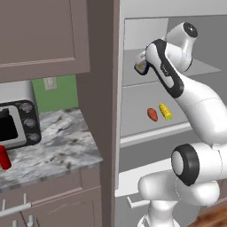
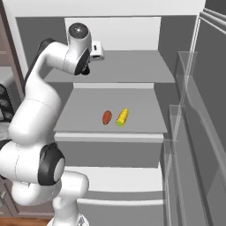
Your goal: Place the ketchup and condiment bottle from the counter to the top shelf of the fridge. If the existing items in the fridge are on the top shelf, move them to other shelves.
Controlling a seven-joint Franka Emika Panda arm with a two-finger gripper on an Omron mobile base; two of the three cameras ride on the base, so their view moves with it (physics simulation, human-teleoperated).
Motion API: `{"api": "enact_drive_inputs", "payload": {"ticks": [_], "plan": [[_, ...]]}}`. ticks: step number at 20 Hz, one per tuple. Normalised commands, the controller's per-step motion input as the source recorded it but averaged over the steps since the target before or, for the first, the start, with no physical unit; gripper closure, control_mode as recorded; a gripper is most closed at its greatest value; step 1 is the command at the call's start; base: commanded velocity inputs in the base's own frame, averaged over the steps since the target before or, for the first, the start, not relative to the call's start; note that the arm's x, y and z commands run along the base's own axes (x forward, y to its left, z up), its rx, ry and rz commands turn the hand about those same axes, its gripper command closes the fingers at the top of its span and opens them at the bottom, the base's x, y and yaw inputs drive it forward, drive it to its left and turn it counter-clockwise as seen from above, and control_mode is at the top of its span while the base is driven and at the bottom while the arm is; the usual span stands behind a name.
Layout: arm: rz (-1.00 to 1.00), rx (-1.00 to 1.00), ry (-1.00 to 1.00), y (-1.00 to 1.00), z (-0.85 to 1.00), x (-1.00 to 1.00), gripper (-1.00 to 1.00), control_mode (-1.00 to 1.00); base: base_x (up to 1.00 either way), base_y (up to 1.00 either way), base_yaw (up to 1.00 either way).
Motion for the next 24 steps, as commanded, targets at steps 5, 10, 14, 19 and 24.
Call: {"api": "enact_drive_inputs", "payload": {"ticks": [5,10,14,19,24], "plan": [[0.0,-0.02,0.0,0.0,-0.03,0.1,-1.0,-1.0,0.0,0.0,0.0],[0.0,0.0,-0.03,0.0,0.0,-0.07,-1.0,-1.0,0.0,0.0,0.0],[0.0,0.0,-0.12,0.0,0.01,-0.25,-1.0,-1.0,0.0,0.0,0.0],[0.0,0.0,-0.22,-0.01,0.02,-0.72,-1.0,-1.0,0.0,0.0,0.0],[0.0,0.0,-0.28,-0.19,0.0,-1.0,-1.0,-1.0,0.0,0.0,0.0]]}}
